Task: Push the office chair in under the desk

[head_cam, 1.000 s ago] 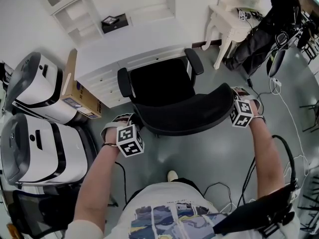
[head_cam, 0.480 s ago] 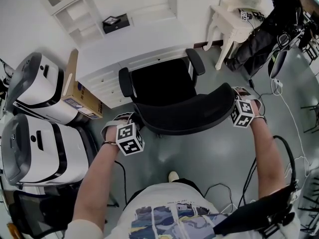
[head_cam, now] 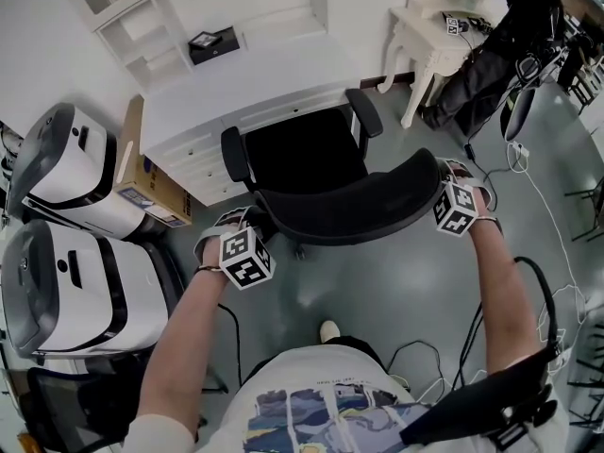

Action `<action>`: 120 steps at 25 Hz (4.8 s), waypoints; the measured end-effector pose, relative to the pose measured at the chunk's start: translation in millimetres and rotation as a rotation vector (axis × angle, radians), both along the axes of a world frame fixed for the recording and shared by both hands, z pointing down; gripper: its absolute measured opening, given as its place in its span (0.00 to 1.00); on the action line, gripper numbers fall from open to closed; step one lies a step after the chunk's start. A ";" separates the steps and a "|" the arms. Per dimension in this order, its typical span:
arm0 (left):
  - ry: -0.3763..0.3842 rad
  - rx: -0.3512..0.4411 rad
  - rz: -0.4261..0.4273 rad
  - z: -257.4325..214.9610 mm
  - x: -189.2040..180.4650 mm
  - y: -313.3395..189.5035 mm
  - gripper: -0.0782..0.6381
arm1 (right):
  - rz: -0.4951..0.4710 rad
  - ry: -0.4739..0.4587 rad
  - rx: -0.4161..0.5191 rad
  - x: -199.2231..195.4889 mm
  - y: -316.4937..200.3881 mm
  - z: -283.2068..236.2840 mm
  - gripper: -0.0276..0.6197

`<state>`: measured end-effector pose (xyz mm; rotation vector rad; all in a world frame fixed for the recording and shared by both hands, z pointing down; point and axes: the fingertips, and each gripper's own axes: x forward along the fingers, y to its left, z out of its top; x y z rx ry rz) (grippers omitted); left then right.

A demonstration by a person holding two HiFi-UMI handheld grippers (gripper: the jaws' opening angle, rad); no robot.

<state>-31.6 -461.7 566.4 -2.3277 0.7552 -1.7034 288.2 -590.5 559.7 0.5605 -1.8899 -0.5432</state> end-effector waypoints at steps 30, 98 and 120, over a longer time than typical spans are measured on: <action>0.675 0.047 -0.064 -118.6 -35.2 143.7 0.14 | 0.380 -0.560 -0.102 -80.2 236.3 -68.0 0.08; 0.986 -0.100 0.014 -142.4 -70.8 389.8 0.13 | 0.367 -0.874 -0.206 -268.6 511.1 -95.5 0.08; 0.977 -0.137 0.003 -134.8 -63.3 395.3 0.13 | 0.354 -0.882 -0.244 -274.4 518.3 -95.2 0.08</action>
